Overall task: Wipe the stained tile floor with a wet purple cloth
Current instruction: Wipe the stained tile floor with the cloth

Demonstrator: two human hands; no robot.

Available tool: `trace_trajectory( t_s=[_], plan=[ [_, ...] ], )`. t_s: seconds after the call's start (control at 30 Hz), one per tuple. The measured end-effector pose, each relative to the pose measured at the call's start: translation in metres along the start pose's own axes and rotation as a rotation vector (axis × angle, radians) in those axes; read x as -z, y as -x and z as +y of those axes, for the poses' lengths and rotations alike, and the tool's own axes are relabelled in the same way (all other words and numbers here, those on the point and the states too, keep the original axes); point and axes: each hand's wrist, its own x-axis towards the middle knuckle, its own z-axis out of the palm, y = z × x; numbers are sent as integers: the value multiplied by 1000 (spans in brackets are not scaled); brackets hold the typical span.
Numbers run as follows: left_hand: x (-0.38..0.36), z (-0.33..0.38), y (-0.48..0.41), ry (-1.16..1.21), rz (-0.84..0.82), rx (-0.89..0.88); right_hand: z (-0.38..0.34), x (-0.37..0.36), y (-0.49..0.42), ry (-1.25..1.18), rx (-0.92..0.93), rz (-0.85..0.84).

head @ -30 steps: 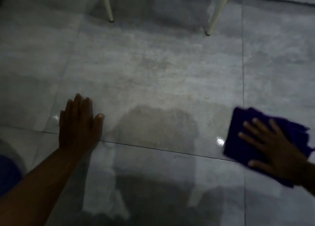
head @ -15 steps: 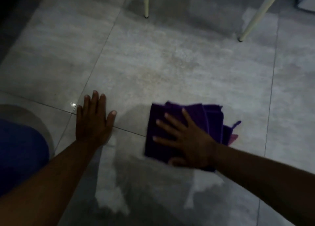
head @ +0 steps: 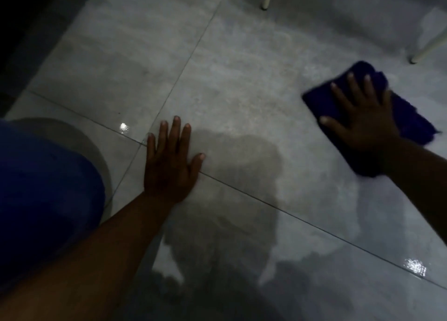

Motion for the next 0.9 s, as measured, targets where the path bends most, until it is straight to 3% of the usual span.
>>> trace_trajectory(
  t_s=[0.13, 0.3, 0.43, 0.63, 0.73, 0.9],
  plan=[
    [4, 1, 2, 63, 5, 78, -111, 5, -57, -13, 73, 29],
    [8, -5, 1, 435, 183, 337, -218, -17, -30, 63, 431, 3],
    [2, -9, 1, 450, 173, 301, -247, -43, 31, 90, 706, 12],
    [2, -9, 0, 380, 144, 290, -194, -54, 112, 101, 813, -5],
    [1, -7, 3, 278, 130, 254, -127, -61, 169, 87, 737, -32],
    [-2, 5, 12, 223, 183, 191, -1, -71, 285, 190, 454, -143]
  ],
)
